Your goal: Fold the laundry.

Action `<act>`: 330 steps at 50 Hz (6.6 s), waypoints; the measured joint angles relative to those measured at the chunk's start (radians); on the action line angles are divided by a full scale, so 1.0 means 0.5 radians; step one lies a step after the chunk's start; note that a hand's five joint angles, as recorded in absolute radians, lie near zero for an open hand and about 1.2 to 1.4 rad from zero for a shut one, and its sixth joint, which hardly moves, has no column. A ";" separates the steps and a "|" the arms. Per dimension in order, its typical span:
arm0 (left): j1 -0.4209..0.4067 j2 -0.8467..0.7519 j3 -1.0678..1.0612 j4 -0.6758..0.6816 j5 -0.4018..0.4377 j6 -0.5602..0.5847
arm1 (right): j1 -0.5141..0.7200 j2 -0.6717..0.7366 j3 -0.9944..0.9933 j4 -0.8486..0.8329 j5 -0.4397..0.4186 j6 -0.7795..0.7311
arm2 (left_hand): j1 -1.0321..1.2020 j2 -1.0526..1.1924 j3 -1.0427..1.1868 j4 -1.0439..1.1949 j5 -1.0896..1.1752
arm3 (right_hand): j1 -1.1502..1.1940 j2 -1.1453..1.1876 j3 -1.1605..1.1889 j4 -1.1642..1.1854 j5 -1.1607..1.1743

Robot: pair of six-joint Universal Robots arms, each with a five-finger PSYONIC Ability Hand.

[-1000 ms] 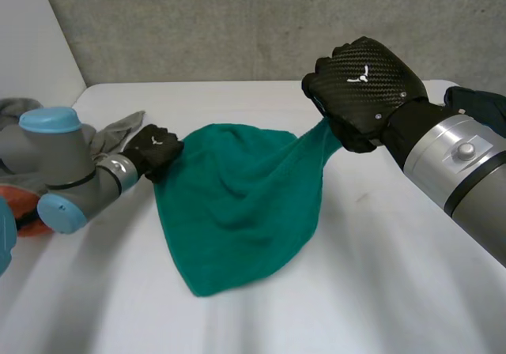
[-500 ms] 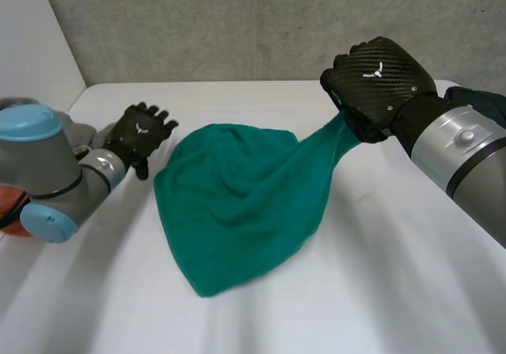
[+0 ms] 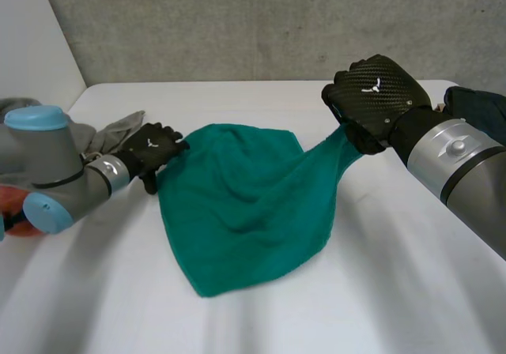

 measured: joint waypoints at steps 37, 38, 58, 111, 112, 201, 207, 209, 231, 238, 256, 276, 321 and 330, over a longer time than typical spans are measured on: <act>-0.173 0.227 0.024 0.288 -0.397 -0.177 | -0.169 -0.014 -0.001 -0.015 -0.026 0.033 | 1.725 1.881 1.870 1.885 1.744 | 0.000 0.000 0.000 0.000 0.000; -0.180 0.297 -0.027 0.316 -0.424 -0.217 | -0.175 -0.013 -0.010 -0.014 -0.026 0.036 | 1.725 1.881 1.870 1.885 1.744 | 0.000 0.000 0.000 0.000 0.000; -0.496 1.737 -1.341 0.209 -0.384 -0.702 | -0.409 0.810 -0.998 -0.101 -0.031 0.209 | 1.725 1.887 1.874 1.886 1.744 | 0.000 0.000 0.006 0.000 0.020; -0.295 1.519 -1.597 -0.650 -0.642 -1.833 | -0.021 0.230 0.596 0.094 -0.091 0.588 | 0.010 0.012 0.012 0.016 0.008 | -1.215 -1.326 -1.352 -1.379 -1.282; -0.312 1.463 -1.578 -0.627 -0.634 -1.840 | 0.021 0.270 0.630 -0.015 -0.039 0.589 | 0.008 0.011 0.011 0.015 0.007 | -1.149 -1.262 -1.294 -1.317 -1.221; -0.546 1.083 -0.950 0.177 -1.148 -0.880 | -0.247 0.104 0.213 0.190 -0.003 0.331 | 1.746 1.883 1.871 1.886 1.785 | 0.010 0.010 -0.005 -0.007 0.014; -0.543 0.823 -0.906 0.233 -1.218 -0.671 | -0.178 0.239 0.270 0.082 0.032 0.309 | 1.746 1.883 1.871 1.886 1.785 | 0.010 0.010 -0.005 -0.007 0.014; -0.548 0.747 -0.885 0.265 -1.256 -0.628 | -0.162 0.294 0.274 0.034 0.061 0.310 | 1.741 1.877 1.865 1.879 1.782 | 0.010 0.010 -0.005 -0.007 0.014; -0.615 1.400 -1.465 0.018 -1.352 -0.950 | -0.093 0.462 0.309 -0.154 0.219 0.387 | -0.140 -0.107 -0.105 -0.116 -0.087 | 0.010 0.010 -0.005 -0.007 0.032; -0.689 1.375 -1.644 0.191 -1.318 -1.069 | -0.090 0.447 0.315 -0.156 0.218 0.391 | -0.140 -0.107 -0.105 -0.116 -0.087 | 0.010 0.010 -0.005 -0.007 0.032; -0.806 0.718 -1.165 0.528 -1.307 -1.052 | -0.114 0.433 0.341 -0.159 0.208 0.389 | 0.091 0.089 0.089 0.089 0.087 | 0.010 0.010 -0.005 -0.007 0.032; -0.685 1.272 -1.143 0.399 -1.438 -0.918 | -0.275 0.156 0.094 0.057 0.207 0.174 | 1.761 1.880 1.872 1.885 1.756 | 0.010 0.010 0.000 -0.007 0.037; -0.465 1.194 -0.638 -0.220 -1.164 -0.708 | -0.182 0.159 0.139 0.488 -0.030 0.454 | 1.761 1.888 1.873 1.887 1.756 | -1.429 -1.531 -1.562 -1.590 -1.533; -0.437 1.144 -0.630 -0.106 -1.140 -0.649 | -0.116 0.028 0.829 -0.003 -0.170 0.208 | 1.761 1.888 1.873 1.887 1.756 | -1.420 -1.526 -1.557 -1.578 -1.495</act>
